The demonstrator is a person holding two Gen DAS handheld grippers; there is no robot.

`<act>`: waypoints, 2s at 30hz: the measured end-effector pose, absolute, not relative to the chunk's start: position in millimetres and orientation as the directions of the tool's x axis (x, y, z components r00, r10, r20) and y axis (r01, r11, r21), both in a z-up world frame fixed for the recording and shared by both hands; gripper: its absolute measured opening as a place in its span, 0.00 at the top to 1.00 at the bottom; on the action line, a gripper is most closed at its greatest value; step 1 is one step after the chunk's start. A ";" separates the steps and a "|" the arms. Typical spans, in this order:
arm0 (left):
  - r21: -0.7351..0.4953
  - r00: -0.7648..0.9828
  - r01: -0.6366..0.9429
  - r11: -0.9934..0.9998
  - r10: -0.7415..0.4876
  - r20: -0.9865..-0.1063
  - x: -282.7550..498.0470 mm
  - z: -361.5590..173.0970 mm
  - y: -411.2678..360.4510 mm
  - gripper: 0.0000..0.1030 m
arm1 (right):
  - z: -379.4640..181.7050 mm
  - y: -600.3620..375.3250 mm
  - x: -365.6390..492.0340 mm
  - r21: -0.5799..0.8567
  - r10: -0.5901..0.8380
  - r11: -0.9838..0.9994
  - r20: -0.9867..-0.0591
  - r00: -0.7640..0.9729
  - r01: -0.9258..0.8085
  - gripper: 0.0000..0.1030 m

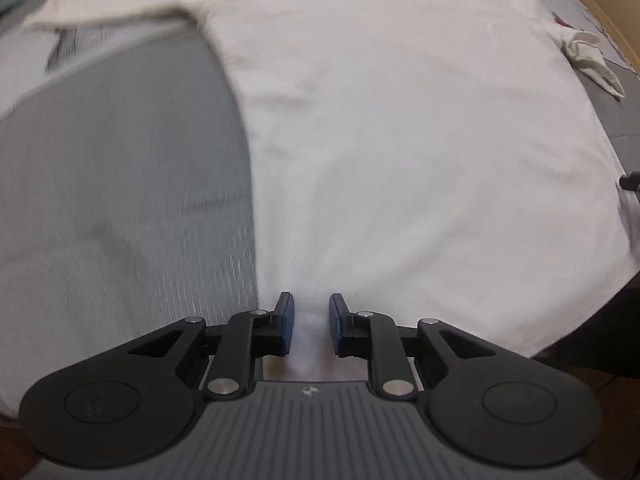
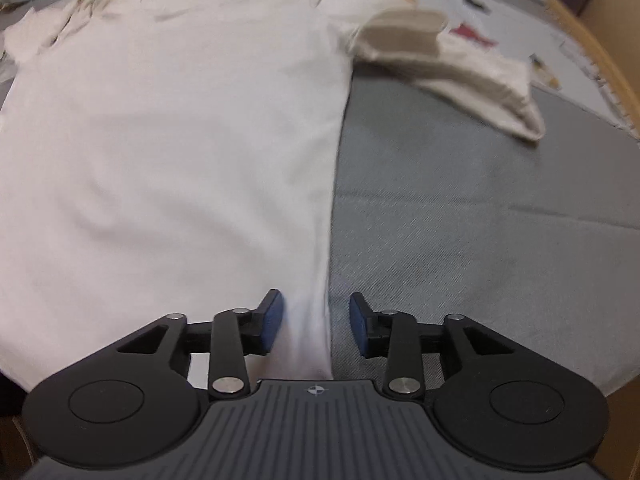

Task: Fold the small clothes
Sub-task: 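Pinch the shirt hem with the left tool while the right tool pinches it too, then open both tools, release the hem and lift them above the shirt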

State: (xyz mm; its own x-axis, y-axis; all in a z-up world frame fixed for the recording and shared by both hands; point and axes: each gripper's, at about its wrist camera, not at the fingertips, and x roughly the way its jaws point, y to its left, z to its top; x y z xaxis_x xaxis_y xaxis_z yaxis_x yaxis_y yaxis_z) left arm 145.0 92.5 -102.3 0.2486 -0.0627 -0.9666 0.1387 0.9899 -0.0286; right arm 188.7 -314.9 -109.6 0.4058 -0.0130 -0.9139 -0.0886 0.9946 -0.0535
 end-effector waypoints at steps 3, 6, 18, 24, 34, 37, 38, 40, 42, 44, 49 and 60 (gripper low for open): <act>-0.082 0.343 0.087 0.993 -0.107 -0.933 146.2 -81.2 98.2 0.70 | -86.1 -320.9 178.7 -0.008 0.026 0.998 -0.865 0.500 -0.066 0.63; -0.103 0.408 0.046 0.994 -0.113 -0.906 145.7 -67.2 100.0 0.60 | -62.2 -323.3 172.7 -0.015 0.034 0.997 -0.814 0.580 -0.079 0.63; -0.030 0.589 0.125 0.992 -0.099 -0.802 132.5 -35.9 83.0 0.43 | 23.3 -313.7 166.1 0.022 0.063 0.998 -0.575 0.816 -0.061 0.62; -0.017 0.651 0.078 0.997 -0.064 -0.756 142.5 -28.3 89.9 0.41 | 17.6 -302.0 179.8 0.064 0.049 0.998 -0.557 0.829 -0.016 0.61; -0.005 0.713 -0.062 0.998 0.041 -0.700 175.0 -20.5 112.3 0.40 | -1.8 -255.0 206.0 -0.005 0.109 0.991 -0.536 0.837 -0.132 0.62; -0.013 0.720 -0.104 0.995 0.066 -0.691 183.8 -19.8 119.7 0.36 | -3.1 -240.7 221.4 0.001 0.124 0.989 -0.526 0.841 -0.145 0.62; -0.017 0.718 -0.118 0.993 0.074 -0.692 186.9 -20.3 122.9 0.35 | -3.5 -233.8 229.4 -0.002 0.122 0.989 -0.532 0.838 -0.146 0.62; -0.054 0.713 -0.149 0.987 0.069 -0.698 194.0 -19.4 131.9 0.32 | -5.3 -219.6 246.2 -0.016 0.104 0.991 -0.553 0.826 -0.135 0.62; -0.105 0.714 -0.166 0.981 0.046 -0.699 199.9 -18.2 140.8 0.30 | -4.8 -206.9 263.4 0.017 0.115 0.992 -0.566 0.816 -0.128 0.62; -0.093 0.687 -0.194 0.977 0.068 -0.723 207.5 -22.0 145.2 0.30 | -3.5 -198.2 278.4 0.079 0.161 0.987 -0.566 0.808 -0.141 0.61; -0.091 0.684 -0.218 0.972 0.085 -0.725 218.0 -30.3 153.0 0.35 | -6.2 -184.4 301.1 0.151 0.243 0.970 -0.546 0.802 -0.191 0.61; -0.110 0.705 -0.262 0.959 0.112 -0.700 287.4 -65.6 195.3 0.84 | -11.3 -184.5 326.7 0.208 0.274 0.960 -0.584 0.764 -0.185 0.61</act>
